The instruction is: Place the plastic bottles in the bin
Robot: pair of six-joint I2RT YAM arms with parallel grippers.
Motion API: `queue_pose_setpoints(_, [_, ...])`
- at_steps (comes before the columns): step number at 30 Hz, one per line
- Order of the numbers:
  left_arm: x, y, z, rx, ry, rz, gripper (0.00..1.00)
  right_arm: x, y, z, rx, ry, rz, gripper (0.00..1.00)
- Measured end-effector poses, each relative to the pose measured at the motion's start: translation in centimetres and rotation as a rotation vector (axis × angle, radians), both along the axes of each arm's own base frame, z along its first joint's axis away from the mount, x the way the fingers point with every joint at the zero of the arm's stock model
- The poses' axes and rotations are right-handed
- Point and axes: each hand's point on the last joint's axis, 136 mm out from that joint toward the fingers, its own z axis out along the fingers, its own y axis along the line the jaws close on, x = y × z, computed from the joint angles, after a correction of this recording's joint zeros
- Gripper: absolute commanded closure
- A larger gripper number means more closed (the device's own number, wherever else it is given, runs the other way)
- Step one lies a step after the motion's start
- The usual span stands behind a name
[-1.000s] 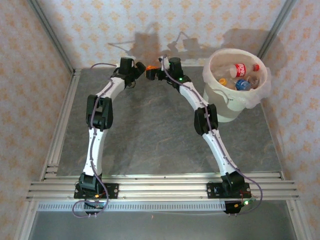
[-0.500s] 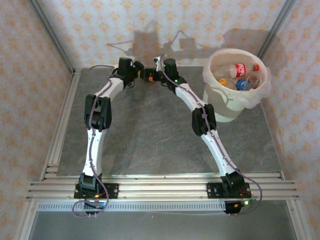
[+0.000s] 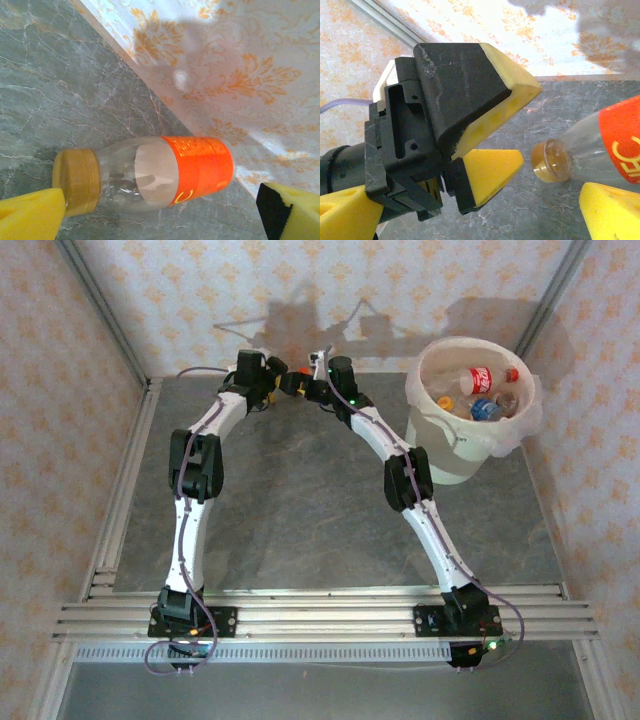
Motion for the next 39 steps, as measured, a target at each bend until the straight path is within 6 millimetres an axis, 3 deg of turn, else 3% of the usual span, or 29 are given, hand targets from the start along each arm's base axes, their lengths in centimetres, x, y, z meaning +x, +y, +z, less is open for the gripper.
queue_pose_setpoints(3, [0.4, -0.3, -0.2, 0.022, 0.002, -0.036, 0.00, 0.1, -0.9, -0.2, -0.029, 0.009, -0.056, 0.01])
queue_pose_setpoints(6, [1.4, -1.4, -0.2, 0.042, -0.027, -0.106, 0.00, 0.0, -3.0, -0.2, -0.038, 0.002, -0.165, 0.01])
queue_pose_setpoints(12, [2.0, 0.6, -1.4, 0.191, -0.014, -0.204, 0.00, 2.2, -11.6, 0.6, -0.061, -0.022, -0.389, 0.01])
queue_pose_setpoints(15, [1.3, 1.3, -2.1, 0.297, 0.019, -0.257, 0.00, 2.5, -14.8, 1.6, -0.084, -0.045, -0.454, 0.01])
queue_pose_setpoints(17, [0.9, 1.1, -2.5, 0.345, 0.033, -0.300, 0.00, 2.0, -15.6, 2.5, -0.096, -0.062, -0.473, 0.01])
queue_pose_setpoints(22, [0.6, 0.2, -2.9, 0.446, 0.027, -0.399, 0.00, -0.1, -14.8, 4.9, -0.092, -0.107, -0.459, 0.01])
queue_pose_setpoints(26, [2.4, -0.3, -2.3, 0.505, -0.053, -0.445, 0.00, -1.7, -14.2, 5.5, -0.097, -0.115, -0.440, 0.01])
queue_pose_setpoints(29, [2.6, -0.8, -3.1, 0.503, -0.066, -0.479, 0.00, -2.0, -14.3, 5.5, -0.108, -0.113, -0.438, 0.01])
queue_pose_setpoints(35, [2.2, 0.0, -4.3, 0.490, -0.007, -0.425, 0.00, -1.3, -14.2, 6.5, -0.092, -0.081, -0.447, 0.01])
queue_pose_setpoints(39, [1.7, 1.4, -5.0, 0.382, 0.048, -0.320, 0.00, 1.8, -13.1, 8.2, -0.038, -0.093, -0.452, 0.01])
